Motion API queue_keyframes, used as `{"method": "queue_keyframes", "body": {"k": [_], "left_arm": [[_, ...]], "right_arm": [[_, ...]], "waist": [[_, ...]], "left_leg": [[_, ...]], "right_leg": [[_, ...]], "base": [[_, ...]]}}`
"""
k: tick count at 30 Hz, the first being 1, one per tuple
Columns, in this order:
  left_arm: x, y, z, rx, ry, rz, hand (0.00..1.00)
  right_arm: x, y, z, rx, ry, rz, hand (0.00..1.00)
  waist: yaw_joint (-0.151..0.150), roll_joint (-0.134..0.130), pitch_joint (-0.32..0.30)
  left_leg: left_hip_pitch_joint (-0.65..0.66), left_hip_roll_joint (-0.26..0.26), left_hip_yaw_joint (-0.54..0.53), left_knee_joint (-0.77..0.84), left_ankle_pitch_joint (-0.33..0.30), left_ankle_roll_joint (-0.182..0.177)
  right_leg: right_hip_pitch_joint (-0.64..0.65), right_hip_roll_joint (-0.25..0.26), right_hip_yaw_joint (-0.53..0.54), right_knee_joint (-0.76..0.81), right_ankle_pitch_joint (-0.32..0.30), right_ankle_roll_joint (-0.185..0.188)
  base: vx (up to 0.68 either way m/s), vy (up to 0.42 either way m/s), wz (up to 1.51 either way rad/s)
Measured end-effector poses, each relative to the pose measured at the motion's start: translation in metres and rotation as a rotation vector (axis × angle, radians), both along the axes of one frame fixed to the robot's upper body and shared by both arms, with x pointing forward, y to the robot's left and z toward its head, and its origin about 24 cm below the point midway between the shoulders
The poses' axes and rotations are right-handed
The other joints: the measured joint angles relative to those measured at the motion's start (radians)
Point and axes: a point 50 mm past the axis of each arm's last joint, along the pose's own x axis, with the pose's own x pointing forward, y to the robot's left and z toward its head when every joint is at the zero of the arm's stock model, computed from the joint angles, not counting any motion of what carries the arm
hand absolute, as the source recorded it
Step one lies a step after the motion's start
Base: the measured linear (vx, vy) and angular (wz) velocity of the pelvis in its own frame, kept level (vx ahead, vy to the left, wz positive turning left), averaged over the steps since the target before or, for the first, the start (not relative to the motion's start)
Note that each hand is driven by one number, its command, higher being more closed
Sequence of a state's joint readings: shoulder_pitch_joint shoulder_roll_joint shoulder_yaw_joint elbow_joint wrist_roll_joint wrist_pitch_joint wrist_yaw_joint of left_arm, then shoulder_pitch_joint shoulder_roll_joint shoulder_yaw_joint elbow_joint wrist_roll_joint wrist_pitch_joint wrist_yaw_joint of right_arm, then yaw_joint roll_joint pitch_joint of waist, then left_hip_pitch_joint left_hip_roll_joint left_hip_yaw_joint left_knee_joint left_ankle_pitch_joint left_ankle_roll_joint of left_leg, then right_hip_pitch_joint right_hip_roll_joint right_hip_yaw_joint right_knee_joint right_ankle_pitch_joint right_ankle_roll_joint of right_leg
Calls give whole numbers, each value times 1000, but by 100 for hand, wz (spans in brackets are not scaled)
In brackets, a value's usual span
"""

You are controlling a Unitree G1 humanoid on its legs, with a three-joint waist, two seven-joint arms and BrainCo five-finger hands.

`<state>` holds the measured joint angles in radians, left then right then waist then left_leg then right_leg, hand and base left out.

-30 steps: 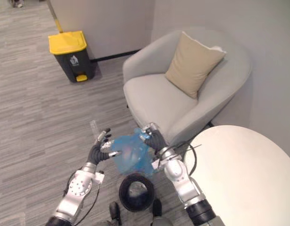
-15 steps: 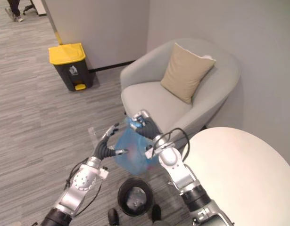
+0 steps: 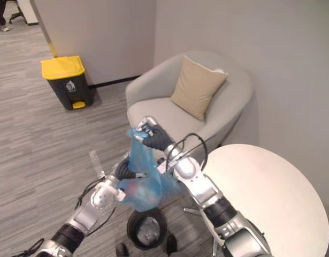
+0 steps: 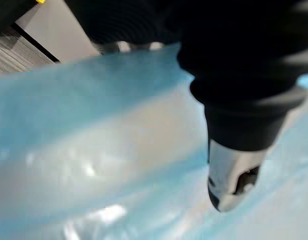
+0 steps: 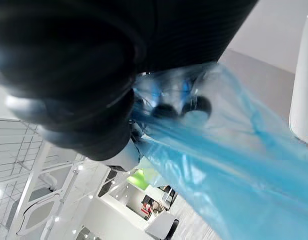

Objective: Gather rubbish on tea table into small bin, then transfer packed bag to large trash can.

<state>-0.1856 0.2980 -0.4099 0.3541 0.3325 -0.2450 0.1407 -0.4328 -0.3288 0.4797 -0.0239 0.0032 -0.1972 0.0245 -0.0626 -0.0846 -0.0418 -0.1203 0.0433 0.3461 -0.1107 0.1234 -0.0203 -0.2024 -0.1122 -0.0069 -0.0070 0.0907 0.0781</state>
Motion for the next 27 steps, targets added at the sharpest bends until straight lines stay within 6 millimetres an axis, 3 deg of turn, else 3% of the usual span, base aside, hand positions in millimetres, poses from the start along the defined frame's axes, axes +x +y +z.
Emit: {"method": "queue_keyframes", "body": {"k": [5,12,13,27], "left_arm": [[0,2,-3,15,18,-8,0],[4,-1,0,47,1,-12,0],[4,-1,-2,56,4,-13,100],[2,-17,-18,30,81,-14,100]], "right_arm": [[-3,3,1,26,15,42,100],[-24,25,14,85,-6,193,100],[-25,27,15,112,5,208,100],[-27,40,16,113,23,254,100]], "waist": [[-1,-12,-14],[-2,-22,-24],[-2,-22,-24],[-3,-18,-32]], "left_leg": [[0,0,0,0,0,0],[1,-1,0,0,0,0],[2,-2,0,0,0,0],[2,-1,3,0,-3,-6]], "right_leg": [[0,0,0,0,3,3],[0,0,1,2,3,4],[0,-1,1,2,3,4],[-8,1,7,5,-1,-4]], "base": [[35,-5,0],[32,-4,0],[0,0,0],[0,0,0]]}}
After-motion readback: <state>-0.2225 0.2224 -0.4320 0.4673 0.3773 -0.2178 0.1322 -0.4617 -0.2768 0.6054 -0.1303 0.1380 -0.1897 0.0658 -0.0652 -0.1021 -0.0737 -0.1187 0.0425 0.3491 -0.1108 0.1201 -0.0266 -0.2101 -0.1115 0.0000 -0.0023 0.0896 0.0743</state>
